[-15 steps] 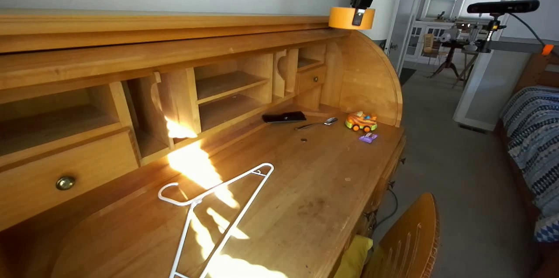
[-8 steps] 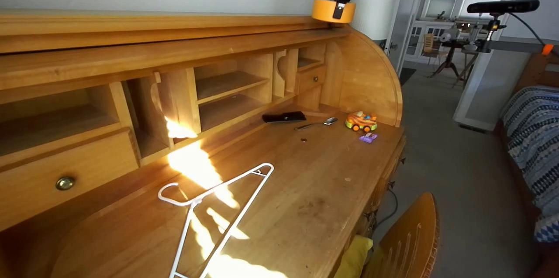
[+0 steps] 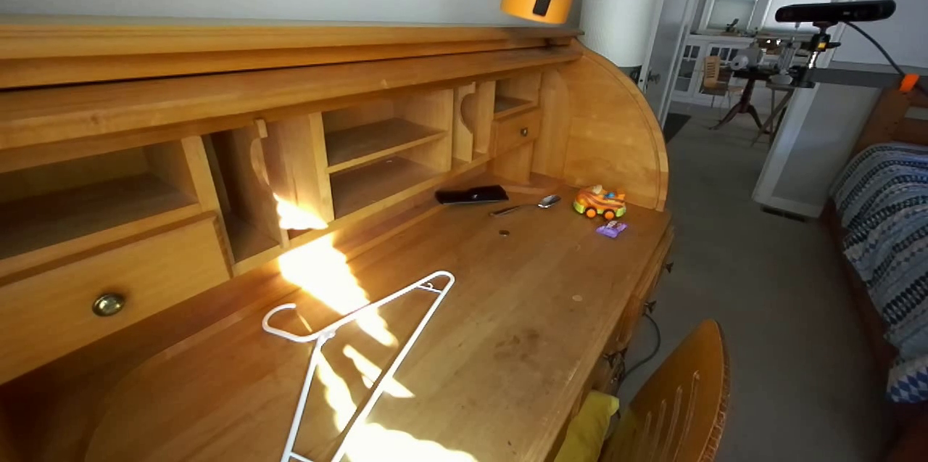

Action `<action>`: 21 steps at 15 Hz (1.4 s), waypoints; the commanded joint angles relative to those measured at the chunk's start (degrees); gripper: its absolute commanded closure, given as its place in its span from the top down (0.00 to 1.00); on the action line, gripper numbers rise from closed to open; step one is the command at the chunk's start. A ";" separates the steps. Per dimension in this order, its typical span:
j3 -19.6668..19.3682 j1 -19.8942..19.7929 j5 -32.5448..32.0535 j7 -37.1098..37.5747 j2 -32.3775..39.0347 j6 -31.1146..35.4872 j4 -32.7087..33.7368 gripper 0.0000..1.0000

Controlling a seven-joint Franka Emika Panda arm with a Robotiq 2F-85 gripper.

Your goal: Put the tape on the top surface of the desk

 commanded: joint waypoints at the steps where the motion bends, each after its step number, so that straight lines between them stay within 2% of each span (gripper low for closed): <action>1: 0.00 -0.01 0.00 0.03 0.30 -0.04 0.40 0.26; 2: 0.00 -0.01 0.00 0.05 0.47 -0.04 0.58 0.26; 3: 0.00 -0.01 0.01 0.07 0.53 -0.04 0.66 0.07; 6: 0.51 -0.57 0.79 -0.56 2.47 -0.62 2.92 0.07; 11: 1.28 -0.97 1.56 -0.99 5.18 1.97 5.24 0.07; 16: 2.25 -0.29 1.10 -1.82 6.27 9.59 6.80 0.07; 21: 4.62 -1.43 3.22 -2.37 8.17 19.12 7.30 0.07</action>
